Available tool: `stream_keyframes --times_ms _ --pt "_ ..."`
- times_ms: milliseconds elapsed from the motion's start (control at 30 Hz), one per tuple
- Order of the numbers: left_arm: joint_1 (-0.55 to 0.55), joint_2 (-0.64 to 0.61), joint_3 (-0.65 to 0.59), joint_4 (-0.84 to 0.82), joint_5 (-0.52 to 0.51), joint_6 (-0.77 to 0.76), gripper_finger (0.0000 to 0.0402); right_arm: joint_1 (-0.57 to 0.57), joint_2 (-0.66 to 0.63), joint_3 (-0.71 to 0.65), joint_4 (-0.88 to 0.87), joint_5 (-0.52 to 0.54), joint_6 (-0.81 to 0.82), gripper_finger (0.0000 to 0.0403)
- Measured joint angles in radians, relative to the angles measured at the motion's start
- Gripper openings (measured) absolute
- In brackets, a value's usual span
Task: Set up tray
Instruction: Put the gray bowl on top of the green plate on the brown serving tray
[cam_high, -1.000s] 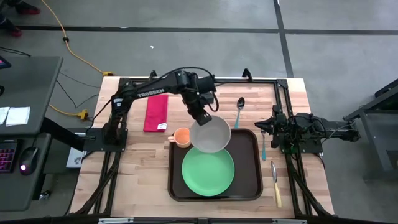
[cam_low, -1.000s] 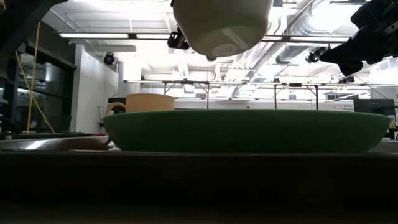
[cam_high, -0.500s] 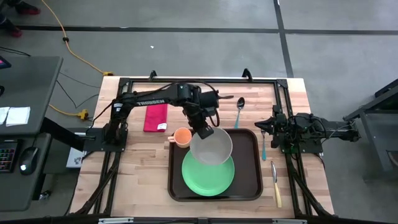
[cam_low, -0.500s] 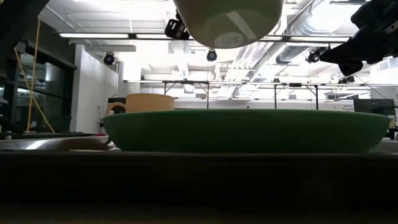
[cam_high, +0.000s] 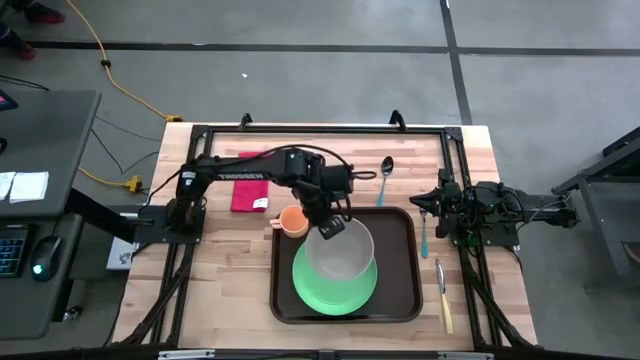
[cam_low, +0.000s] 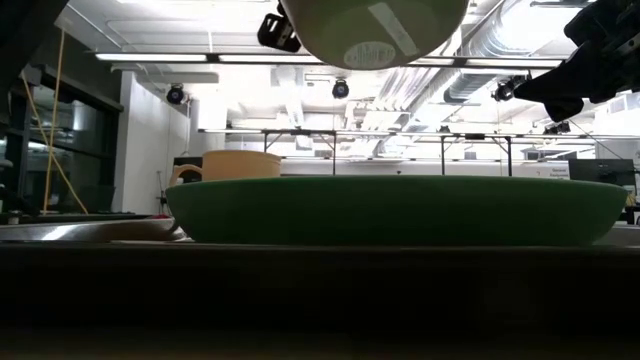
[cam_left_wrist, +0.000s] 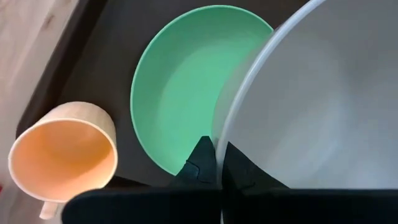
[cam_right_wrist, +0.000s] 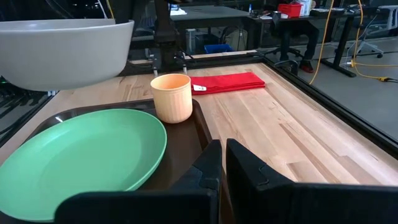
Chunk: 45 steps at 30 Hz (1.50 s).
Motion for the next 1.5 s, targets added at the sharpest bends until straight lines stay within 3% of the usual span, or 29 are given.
stream_keyframes --times_ms 867,1500 --pt "0.000 0.024 -0.002 -0.005 -0.024 0.011 0.0018 0.000 0.000 0.000 0.001 -0.004 0.000 0.0000" --pt "-0.025 0.107 0.000 0.004 -0.045 0.116 0.0018 0.000 0.001 0.000 0.001 -0.003 0.000 0.0000"
